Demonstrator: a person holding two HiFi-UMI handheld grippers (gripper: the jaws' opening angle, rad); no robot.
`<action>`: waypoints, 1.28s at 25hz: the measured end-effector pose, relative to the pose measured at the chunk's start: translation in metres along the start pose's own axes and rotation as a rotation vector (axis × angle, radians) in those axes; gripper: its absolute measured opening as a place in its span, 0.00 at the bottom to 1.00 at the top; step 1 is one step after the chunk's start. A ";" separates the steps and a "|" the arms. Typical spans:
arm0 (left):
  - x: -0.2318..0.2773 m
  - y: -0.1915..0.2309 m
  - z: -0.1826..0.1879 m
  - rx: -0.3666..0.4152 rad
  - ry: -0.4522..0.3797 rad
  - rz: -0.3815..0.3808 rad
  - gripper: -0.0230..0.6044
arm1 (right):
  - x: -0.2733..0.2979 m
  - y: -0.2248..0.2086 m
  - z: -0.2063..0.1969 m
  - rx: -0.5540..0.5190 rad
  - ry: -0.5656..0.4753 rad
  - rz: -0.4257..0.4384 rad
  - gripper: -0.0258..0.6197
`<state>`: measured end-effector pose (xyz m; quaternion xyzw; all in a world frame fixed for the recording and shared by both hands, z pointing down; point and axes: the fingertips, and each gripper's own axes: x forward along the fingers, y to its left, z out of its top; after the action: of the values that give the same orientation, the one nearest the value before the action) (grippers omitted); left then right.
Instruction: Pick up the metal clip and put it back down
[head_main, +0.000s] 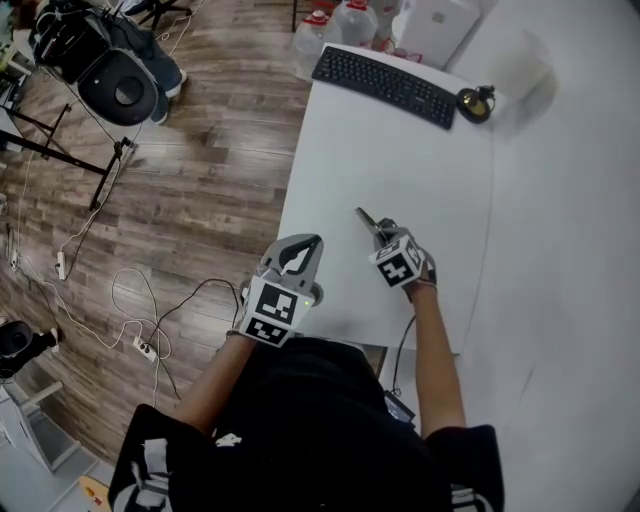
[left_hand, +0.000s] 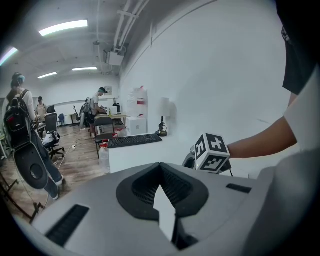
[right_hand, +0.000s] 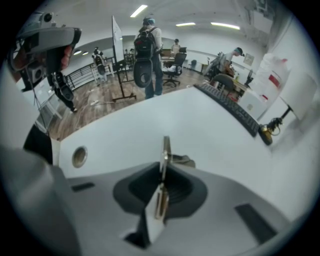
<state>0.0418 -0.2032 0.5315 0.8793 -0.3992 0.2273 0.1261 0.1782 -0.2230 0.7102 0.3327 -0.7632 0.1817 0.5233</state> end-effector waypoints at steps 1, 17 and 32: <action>-0.002 0.000 0.000 0.001 -0.002 0.000 0.08 | -0.001 0.000 -0.001 0.007 -0.001 -0.006 0.11; -0.032 0.019 0.010 0.035 -0.056 0.030 0.08 | -0.048 0.010 0.021 0.141 -0.144 -0.089 0.11; -0.076 0.045 0.053 0.097 -0.173 0.079 0.08 | -0.158 0.008 0.076 0.259 -0.405 -0.253 0.11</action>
<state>-0.0205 -0.2044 0.4496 0.8841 -0.4316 0.1744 0.0394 0.1572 -0.2147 0.5363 0.5190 -0.7751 0.1408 0.3316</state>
